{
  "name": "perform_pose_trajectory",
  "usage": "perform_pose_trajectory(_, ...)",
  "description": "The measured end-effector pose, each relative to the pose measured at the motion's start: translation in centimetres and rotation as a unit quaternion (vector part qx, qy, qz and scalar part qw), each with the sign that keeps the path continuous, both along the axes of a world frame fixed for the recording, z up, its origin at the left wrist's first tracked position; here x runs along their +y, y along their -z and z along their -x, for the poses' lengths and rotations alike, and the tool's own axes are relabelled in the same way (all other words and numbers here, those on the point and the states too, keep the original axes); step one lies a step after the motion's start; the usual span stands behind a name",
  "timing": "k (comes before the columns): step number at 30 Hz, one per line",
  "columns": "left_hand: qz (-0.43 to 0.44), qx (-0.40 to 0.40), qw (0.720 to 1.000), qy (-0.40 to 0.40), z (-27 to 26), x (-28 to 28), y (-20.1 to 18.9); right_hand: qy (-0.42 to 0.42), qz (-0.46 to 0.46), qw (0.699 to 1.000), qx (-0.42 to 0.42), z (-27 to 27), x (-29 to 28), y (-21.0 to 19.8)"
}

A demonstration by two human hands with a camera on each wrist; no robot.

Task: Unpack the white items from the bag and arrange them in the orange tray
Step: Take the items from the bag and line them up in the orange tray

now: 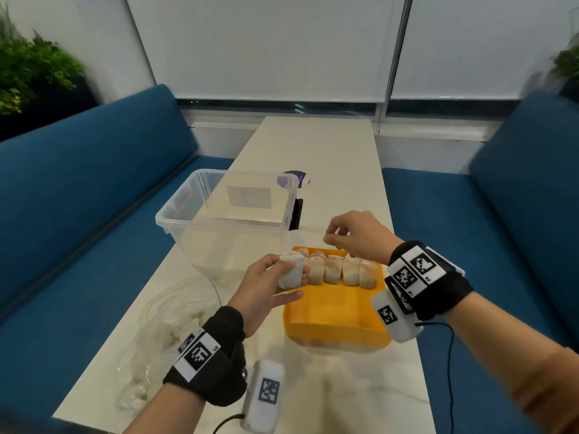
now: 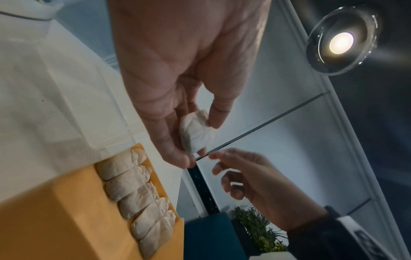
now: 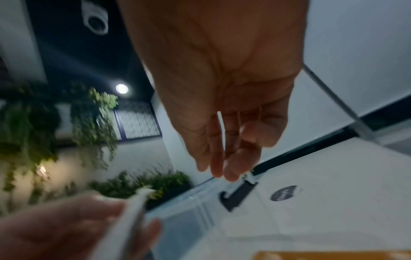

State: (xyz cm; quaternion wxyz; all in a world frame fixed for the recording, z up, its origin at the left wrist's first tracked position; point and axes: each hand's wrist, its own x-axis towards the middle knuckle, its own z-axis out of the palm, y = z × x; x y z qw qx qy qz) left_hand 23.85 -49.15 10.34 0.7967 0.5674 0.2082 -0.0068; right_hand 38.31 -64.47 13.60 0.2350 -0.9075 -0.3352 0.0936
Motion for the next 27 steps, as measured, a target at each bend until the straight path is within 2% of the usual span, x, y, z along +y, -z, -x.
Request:
perform_pose_trajectory(2, 0.03, -0.001, 0.999, 0.018, 0.2, -0.2, -0.7, -0.047, -0.045, 0.997, 0.05, 1.9, 0.8, -1.4)
perform_pose_trajectory(6, 0.017, -0.003, 0.998, 0.065, 0.7, 0.1, -1.2, -0.098, -0.055, 0.987, 0.114, 3.9, 2.4, -2.4)
perform_pose_trajectory(9, 0.02, -0.014, 0.996, 0.091, 1.1, 1.3, -1.5, -0.105, -0.09, 0.984, 0.111, 4.5, 3.4, -2.9)
perform_pose_trajectory(13, 0.109, 0.017, 0.989, 0.095, 1.2, 3.4, -2.0, -0.088, -0.13, 0.978, 0.137, 5.4, 4.0, -4.0)
perform_pose_trajectory(15, 0.124, 0.009, 0.986, 0.11, 1.1, 4.8, -2.0, -0.076, -0.147, 0.975, 0.146, 5.7, 4.2, -4.5)
perform_pose_trajectory(19, 0.079, -0.041, 0.985, 0.147, 0.6, 6.7, -1.8, -0.05, -0.156, 0.978, 0.127, 6.1, 4.2, -5.2)
perform_pose_trajectory(22, 0.005, -0.072, 0.988, 0.138, 0.2, 7.2, -2.1, -0.002, -0.18, 0.976, 0.122, 6.4, 4.7, -5.3)
perform_pose_trajectory(27, -0.069, -0.095, 0.987, 0.108, -0.2, 7.4, -2.1, 0.01, -0.106, 0.994, 0.024, 6.7, 6.0, -4.9)
